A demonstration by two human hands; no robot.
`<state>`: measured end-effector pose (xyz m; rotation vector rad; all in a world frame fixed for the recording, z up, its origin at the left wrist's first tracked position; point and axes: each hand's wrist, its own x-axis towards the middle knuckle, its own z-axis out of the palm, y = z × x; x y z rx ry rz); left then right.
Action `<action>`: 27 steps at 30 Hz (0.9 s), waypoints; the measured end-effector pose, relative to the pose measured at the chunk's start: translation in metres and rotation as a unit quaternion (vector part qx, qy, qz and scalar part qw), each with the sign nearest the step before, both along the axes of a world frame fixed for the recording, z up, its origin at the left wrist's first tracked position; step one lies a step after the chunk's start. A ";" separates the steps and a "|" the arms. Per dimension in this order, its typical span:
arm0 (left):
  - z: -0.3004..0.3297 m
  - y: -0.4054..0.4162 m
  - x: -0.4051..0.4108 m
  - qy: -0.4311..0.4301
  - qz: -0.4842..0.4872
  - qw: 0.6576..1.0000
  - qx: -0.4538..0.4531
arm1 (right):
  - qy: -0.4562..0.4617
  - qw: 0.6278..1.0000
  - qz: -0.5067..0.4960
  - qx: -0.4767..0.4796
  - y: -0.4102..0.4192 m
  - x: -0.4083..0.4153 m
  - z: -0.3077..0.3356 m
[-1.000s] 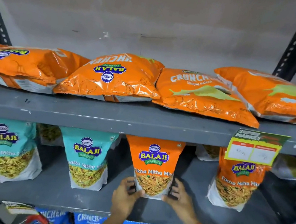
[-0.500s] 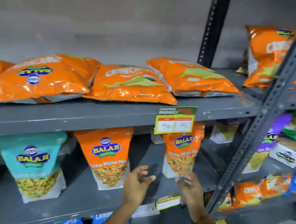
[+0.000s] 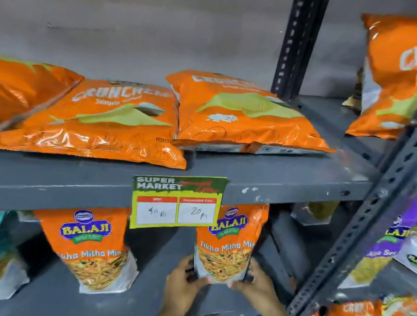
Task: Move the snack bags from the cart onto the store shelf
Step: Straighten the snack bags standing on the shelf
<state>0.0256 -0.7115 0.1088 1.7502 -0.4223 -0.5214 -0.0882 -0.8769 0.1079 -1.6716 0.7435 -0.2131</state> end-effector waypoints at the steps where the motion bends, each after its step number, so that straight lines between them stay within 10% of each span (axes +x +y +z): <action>1: -0.002 -0.001 0.000 -0.003 0.010 1.000 -0.001 | -0.003 1.000 0.005 -0.001 0.000 0.002 -0.001; 9: -0.001 0.006 0.000 -0.026 0.008 1.000 0.012 | -0.036 0.999 -0.010 -0.010 0.001 0.004 -0.005; 18: 0.040 0.140 -0.016 -0.036 0.106 0.993 -0.031 | -0.036 0.949 -0.298 -0.100 0.149 0.001 -0.014; 27: 0.102 0.402 0.018 -0.108 0.262 0.959 -0.003 | -0.109 0.987 -0.064 -0.096 0.400 0.062 0.036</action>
